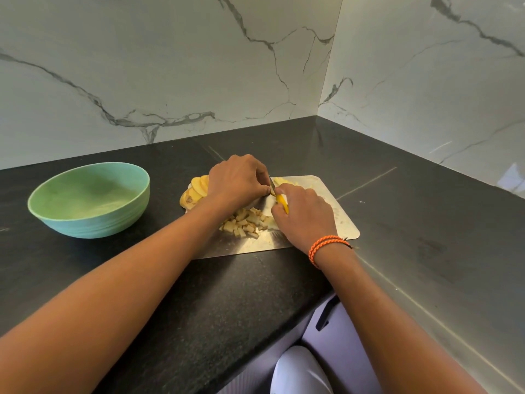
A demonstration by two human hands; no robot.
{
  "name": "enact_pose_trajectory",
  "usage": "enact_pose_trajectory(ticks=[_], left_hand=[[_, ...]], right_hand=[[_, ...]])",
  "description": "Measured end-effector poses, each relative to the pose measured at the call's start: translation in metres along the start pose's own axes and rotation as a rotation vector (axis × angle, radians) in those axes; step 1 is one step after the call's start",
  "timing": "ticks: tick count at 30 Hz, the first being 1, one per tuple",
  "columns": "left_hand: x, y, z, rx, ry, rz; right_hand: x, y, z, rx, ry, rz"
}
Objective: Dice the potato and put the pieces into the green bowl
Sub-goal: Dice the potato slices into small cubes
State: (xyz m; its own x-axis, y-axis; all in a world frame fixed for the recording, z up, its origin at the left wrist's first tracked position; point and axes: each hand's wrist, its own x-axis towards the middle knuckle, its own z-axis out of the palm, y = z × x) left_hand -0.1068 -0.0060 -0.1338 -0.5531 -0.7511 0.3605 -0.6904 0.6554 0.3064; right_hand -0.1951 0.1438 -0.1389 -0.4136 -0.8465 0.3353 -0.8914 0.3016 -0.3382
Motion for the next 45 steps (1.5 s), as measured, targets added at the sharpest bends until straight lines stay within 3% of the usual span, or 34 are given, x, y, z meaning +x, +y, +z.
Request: enact_pose_trajectory(ticks=[18,22,31,35,42,45], left_hand=[[-0.005,0.006,-0.001,0.038,0.036,0.028],[-0.007,0.007,-0.002,0.034,0.035,0.061],[-0.008,0.009,0.001,0.013,0.054,0.12],[-0.005,0.014,0.005,0.01,0.08,0.15],[0.008,0.017,0.007,-0.059,-0.025,0.202],[0.019,0.022,0.008,-0.108,-0.186,0.285]], right_hand=[[-0.052,0.018,-0.025,0.018,-0.007,0.002],[-0.041,0.025,-0.036,0.093,0.064,0.029],[0.002,0.067,-0.04,-0.034,0.093,0.055],[0.006,0.077,-0.032,-0.011,0.184,0.075],[0.011,0.082,-0.028,-0.024,0.211,0.114],[0.012,0.081,-0.029,-0.021,0.202,0.127]])
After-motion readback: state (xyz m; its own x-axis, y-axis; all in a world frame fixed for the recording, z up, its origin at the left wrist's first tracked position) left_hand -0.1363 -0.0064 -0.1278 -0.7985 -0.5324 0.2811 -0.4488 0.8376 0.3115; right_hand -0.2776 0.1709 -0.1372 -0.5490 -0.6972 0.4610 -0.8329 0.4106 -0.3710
